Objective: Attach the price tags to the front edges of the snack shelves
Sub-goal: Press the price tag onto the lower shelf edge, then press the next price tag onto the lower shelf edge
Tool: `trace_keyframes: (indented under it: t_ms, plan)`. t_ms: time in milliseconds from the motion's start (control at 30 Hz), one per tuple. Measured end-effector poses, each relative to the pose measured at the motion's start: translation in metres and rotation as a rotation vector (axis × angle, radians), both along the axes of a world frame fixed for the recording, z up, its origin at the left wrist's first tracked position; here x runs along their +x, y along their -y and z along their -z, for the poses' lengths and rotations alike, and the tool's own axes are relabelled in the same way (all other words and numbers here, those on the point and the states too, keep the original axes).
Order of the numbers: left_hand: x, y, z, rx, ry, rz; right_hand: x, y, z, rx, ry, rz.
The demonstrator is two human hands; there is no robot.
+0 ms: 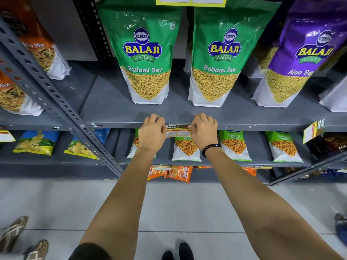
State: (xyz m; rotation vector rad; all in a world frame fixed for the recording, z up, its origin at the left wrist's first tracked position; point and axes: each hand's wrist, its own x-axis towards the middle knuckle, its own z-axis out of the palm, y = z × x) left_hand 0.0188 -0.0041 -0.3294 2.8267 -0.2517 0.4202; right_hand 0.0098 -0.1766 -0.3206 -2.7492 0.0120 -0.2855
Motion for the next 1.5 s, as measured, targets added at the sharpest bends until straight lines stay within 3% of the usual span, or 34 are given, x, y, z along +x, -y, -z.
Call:
trace_keyframes:
  t_ms: [233,433,767,900,1000,1100,1367,1500]
  plan:
    - [0.004,0.008,-0.003,-0.017,-0.038,-0.086,0.001,-0.007,0.002,-0.004,-0.014,0.046]
    - [0.004,0.014,-0.003,-0.183,-0.052,-0.117,0.002,-0.011,-0.001,0.119,0.010,0.124]
    - [0.010,0.025,-0.004,-0.099,-0.081,-0.170,0.008,-0.013,-0.004,-0.004,-0.012,0.141]
    - [0.003,0.031,-0.011,-0.050,-0.142,-0.143,-0.006,0.003,-0.008,0.010,-0.042,0.018]
    - [-0.004,0.044,-0.014,0.043,-0.113,-0.059,-0.029,0.045,-0.014,-0.012,-0.053,-0.014]
    - [-0.011,0.085,-0.027,0.067,-0.073,0.090,-0.056,0.105,-0.024,-0.011,-0.064,0.099]
    - [-0.040,0.276,-0.054,0.115,-0.060,0.441,-0.110,0.286,-0.046,-0.074,-0.048,0.383]
    - [-0.044,0.366,-0.054,0.159,-0.022,0.501,-0.113,0.361,-0.034,-0.016,-0.082,0.413]
